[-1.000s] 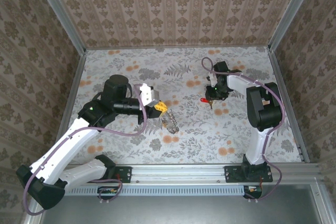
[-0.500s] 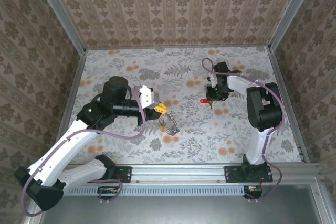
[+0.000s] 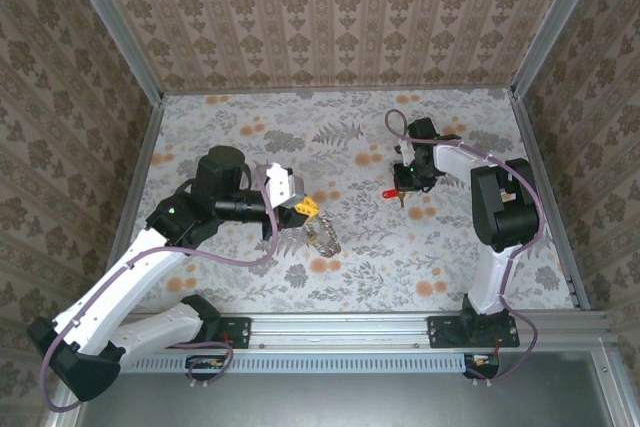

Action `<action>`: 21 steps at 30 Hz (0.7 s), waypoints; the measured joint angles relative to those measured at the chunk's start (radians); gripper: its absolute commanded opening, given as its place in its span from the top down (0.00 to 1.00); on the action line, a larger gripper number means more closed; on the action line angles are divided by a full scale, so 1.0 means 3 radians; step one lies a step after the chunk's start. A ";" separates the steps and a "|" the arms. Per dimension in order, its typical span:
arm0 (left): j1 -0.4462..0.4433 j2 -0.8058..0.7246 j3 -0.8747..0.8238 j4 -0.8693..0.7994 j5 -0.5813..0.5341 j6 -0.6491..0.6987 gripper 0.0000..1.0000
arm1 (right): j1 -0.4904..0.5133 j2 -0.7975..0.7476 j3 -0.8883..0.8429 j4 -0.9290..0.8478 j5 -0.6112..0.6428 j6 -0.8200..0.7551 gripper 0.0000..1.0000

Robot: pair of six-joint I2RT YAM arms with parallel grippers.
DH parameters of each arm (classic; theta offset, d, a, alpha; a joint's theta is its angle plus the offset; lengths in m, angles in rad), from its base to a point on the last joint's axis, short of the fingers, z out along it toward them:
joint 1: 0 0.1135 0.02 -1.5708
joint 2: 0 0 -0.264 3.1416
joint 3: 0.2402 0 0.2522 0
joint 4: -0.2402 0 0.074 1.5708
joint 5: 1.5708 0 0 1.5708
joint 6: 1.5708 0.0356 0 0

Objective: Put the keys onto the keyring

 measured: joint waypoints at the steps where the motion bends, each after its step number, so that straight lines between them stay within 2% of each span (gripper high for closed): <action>1: 0.0000 0.0000 0.0000 0.0000 0.0001 0.0000 1.00 | 0.0000 0.0000 -0.0003 0.0005 0.0001 0.0000 0.95; 5: 0.0000 -0.0011 0.0000 -0.0003 -0.0001 0.0000 1.00 | 0.0000 0.0000 -0.0003 0.0015 0.0000 -0.0009 0.83; 13: 0.0000 -0.0033 0.0000 -0.0004 -0.0013 0.0001 1.00 | 0.0000 0.0000 -0.0003 0.0015 0.0000 -0.0010 0.86; 21: 0.0000 -0.0034 0.0000 -0.0018 -0.0042 0.0015 1.00 | 0.0000 0.0003 -0.0003 0.0014 0.0000 -0.0009 0.82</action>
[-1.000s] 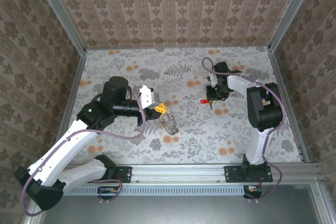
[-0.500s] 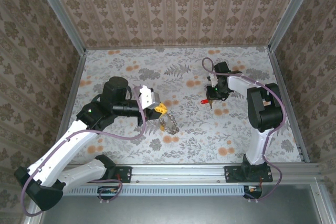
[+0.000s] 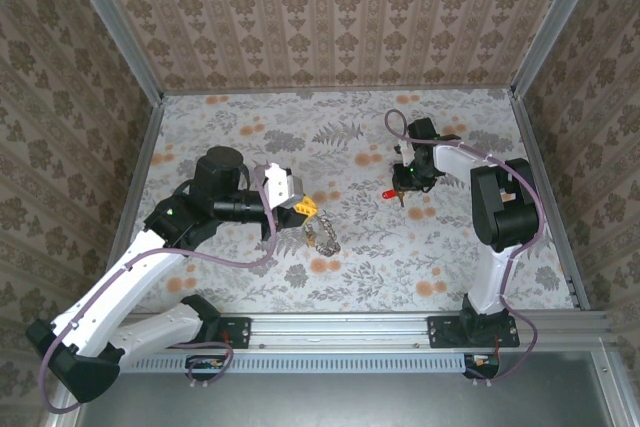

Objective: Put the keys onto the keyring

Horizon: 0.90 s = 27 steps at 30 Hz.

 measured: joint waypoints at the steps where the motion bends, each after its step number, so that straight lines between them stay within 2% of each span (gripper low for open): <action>1: 0.0000 0.0000 0.0000 -0.0003 -0.0006 0.0006 1.00 | 0.0000 0.0000 0.0000 0.0000 -0.0001 -0.0003 0.81; 8: -0.0004 0.0000 0.0000 -0.0052 -0.0022 0.0010 1.00 | 0.0000 0.0048 0.0004 -0.0001 -0.0003 -0.0004 0.84; 17: -0.0043 -0.0041 0.0000 -0.0088 -0.0047 0.0013 1.00 | 0.0000 0.0046 0.0019 0.0004 -0.0034 -0.0010 0.99; 20: -0.0043 -0.0043 0.0000 -0.0107 -0.0060 0.0033 1.00 | 0.0000 0.0005 -0.0039 0.0076 -0.0079 -0.0015 1.00; 24: -0.0043 -0.0045 0.0001 -0.0163 -0.0075 0.0060 1.00 | 0.0009 -0.0371 -0.0427 0.0355 -0.0251 -0.0020 1.00; 27: -0.0031 -0.0045 0.0005 -0.0209 -0.0076 0.0072 1.00 | 0.0078 -0.0936 -0.0743 0.0563 -0.0448 -0.0066 1.00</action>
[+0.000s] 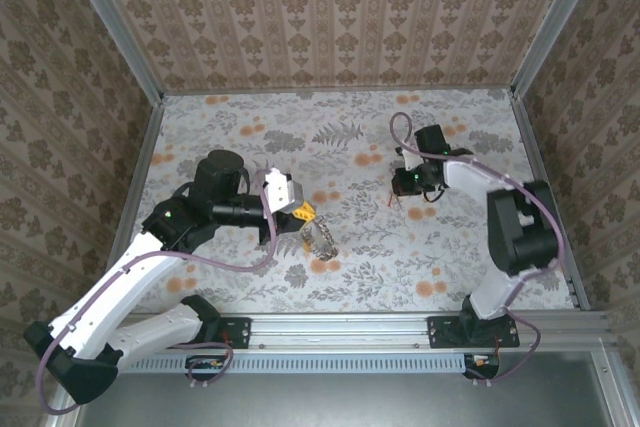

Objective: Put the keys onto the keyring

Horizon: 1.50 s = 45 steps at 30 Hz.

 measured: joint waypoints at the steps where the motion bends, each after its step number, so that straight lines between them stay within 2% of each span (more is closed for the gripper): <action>1: 0.0017 0.0000 0.0005 -0.0020 0.0011 0.0000 1.00 | 0.0061 -0.0242 -0.0080 0.0081 -0.0079 -0.0034 1.00; 8: 0.0191 0.0001 0.0184 -0.0243 0.0146 0.0028 1.00 | 0.0760 -0.1837 -0.0367 0.0590 -0.0680 -0.0356 0.98; 13: 0.0229 0.0001 0.0440 -0.0448 0.0277 0.0109 1.00 | 0.0838 -0.2271 -0.0357 0.0746 -0.1219 -0.0481 1.00; 20: 0.0229 0.0006 0.0599 -0.0552 0.0575 0.0127 1.00 | 0.0982 -0.2102 -0.0168 0.0715 -0.1754 -0.0612 1.00; 28: 0.0229 0.0165 0.0655 -0.0593 0.0753 0.0202 1.00 | 0.1216 -0.1976 0.0200 0.0449 -0.1928 -0.0905 1.00; 34: 0.0229 0.0245 0.0654 -0.0589 0.0743 0.0240 1.00 | 0.1414 -0.1865 0.0444 0.0086 -0.1850 -0.1072 1.00; 45: 0.0229 0.0242 0.0577 -0.0462 0.0581 0.0249 1.00 | 0.1760 -0.1651 0.0659 -0.0191 -0.1197 -0.1120 1.00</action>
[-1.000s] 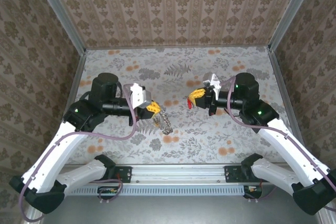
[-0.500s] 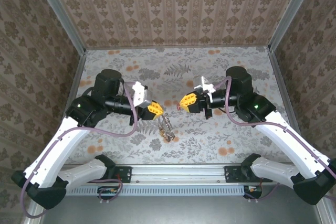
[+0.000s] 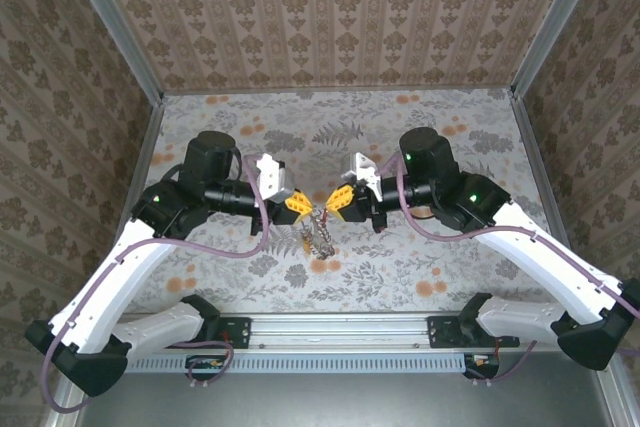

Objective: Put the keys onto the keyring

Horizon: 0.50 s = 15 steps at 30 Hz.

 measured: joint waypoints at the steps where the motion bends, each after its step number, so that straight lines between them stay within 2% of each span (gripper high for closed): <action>1: 0.0000 0.0000 -0.0014 0.0022 -0.0017 0.0000 1.00 | 0.0015 0.0004 0.0001 -0.0001 0.0046 0.0008 1.00; 7: 0.0000 0.0000 -0.0055 0.0094 -0.0098 0.0000 1.00 | 0.0098 0.0003 0.0001 0.0014 0.0315 0.0039 1.00; 15: 0.0000 0.0000 -0.0057 0.0169 -0.0142 -0.0001 1.00 | 0.0131 -0.0008 -0.0005 0.0046 0.0431 0.0092 1.00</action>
